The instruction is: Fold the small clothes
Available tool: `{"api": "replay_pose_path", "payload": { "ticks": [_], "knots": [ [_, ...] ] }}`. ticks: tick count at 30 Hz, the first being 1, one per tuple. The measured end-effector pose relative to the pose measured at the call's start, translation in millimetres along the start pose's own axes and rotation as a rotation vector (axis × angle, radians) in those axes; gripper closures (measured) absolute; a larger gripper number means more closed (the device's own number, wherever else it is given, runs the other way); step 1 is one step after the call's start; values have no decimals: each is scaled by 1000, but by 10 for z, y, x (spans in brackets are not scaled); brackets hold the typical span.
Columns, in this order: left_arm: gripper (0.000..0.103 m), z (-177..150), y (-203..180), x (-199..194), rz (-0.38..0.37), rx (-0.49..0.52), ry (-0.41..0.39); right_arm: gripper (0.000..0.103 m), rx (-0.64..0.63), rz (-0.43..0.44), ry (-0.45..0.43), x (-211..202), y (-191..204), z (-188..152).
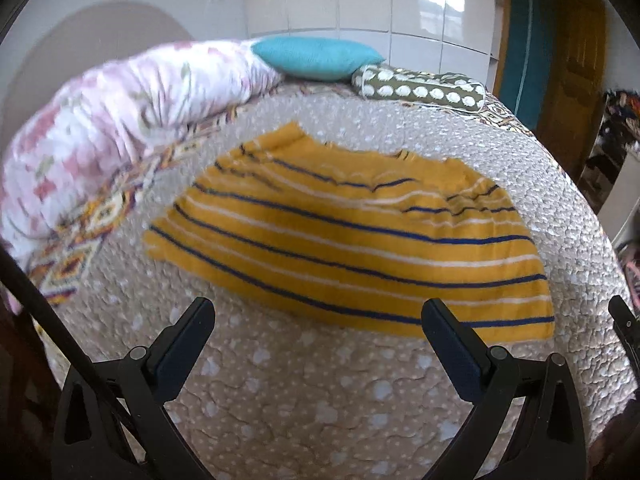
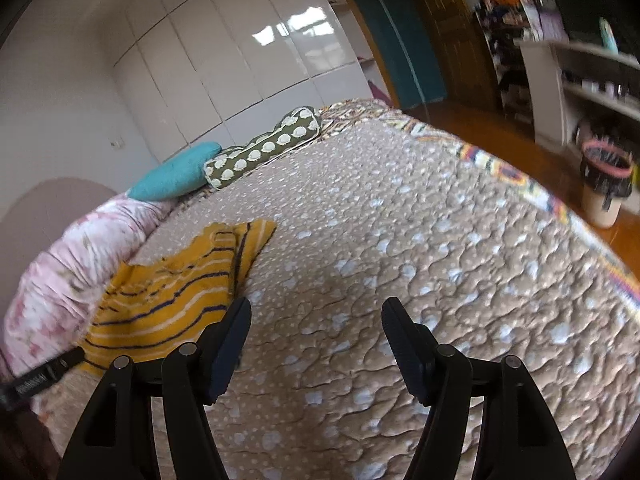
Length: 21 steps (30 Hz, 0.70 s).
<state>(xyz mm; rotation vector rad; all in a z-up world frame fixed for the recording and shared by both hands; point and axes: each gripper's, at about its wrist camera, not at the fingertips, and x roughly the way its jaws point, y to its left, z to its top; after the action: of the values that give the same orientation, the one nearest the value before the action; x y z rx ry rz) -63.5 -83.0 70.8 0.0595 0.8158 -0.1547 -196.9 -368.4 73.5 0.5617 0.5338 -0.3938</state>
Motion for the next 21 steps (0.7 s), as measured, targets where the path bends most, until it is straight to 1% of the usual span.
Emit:
{"api": "replay_pose_path", "payload": {
  "ticks": [3,4,6,11,14,18,21],
  "knots": [
    [0,-16,233,78,-38,-43,22,30,24,53,9,28,-29,-29],
    [0,-25,322,103,-46,-53,23,30,36,93,19,53,-28,-46],
    [0,-53,501,154,-46,-56,24,30,46,144,41,104,-20,-75],
    [0,-126,892,217,-38,-64,13,30,75,252,138,314,65,-199],
    [0,-149,1140,241,-54,-99,9,30,78,260,153,366,95,-228],
    [0,-168,1463,286,-99,-161,25,26,153,281,206,562,108,-205],
    [0,-184,1613,305,-119,-183,37,24,157,278,251,773,272,-155]
  ]
}}
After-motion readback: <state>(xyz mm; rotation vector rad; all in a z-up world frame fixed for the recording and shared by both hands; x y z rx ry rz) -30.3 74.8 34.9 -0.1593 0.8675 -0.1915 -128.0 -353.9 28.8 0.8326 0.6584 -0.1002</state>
